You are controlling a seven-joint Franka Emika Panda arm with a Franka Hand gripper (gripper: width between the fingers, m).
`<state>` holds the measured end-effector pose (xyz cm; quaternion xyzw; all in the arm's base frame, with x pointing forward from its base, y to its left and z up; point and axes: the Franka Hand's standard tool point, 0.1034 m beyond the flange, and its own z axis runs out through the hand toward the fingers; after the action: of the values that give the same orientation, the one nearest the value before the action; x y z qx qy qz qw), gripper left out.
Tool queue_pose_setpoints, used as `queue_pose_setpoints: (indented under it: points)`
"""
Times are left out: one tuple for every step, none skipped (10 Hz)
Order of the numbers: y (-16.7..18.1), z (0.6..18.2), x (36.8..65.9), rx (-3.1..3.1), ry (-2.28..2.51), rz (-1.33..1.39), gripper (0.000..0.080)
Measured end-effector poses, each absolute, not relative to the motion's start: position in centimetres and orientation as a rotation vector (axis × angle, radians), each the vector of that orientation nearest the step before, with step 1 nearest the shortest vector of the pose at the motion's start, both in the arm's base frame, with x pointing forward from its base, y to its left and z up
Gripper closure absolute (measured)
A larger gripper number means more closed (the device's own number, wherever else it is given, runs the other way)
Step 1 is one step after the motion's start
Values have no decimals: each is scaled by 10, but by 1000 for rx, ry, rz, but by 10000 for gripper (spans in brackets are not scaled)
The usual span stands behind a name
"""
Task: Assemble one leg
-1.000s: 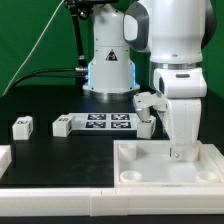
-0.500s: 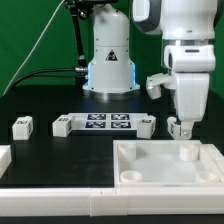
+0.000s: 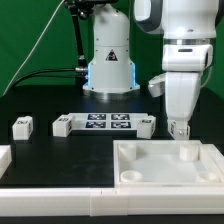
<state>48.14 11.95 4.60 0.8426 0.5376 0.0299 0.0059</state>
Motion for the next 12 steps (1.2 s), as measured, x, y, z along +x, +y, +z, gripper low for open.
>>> queue_pose_setpoints:
  points:
    - [118,46,477,2768,1482,105,150]
    - [122,49,470,2896,1233,107,150]
    - [127,49,465,2976,1050,101,150]
    - [131,47,460,3042,879,97,150]
    - [134,43,451,3116,643,93,150]
    - [136,39,444,3155,488,85,150]
    - [136,38,438,3181,348,80,150]
    - [135,39,431,3205,153,66,150]
    - [133,39,425,3216,8,54,150]
    - [133,39,427,3215,78,59,150]
    - [133,38,426,3212,82,16,150]
    - [133,39,426,3212,82,16,150]
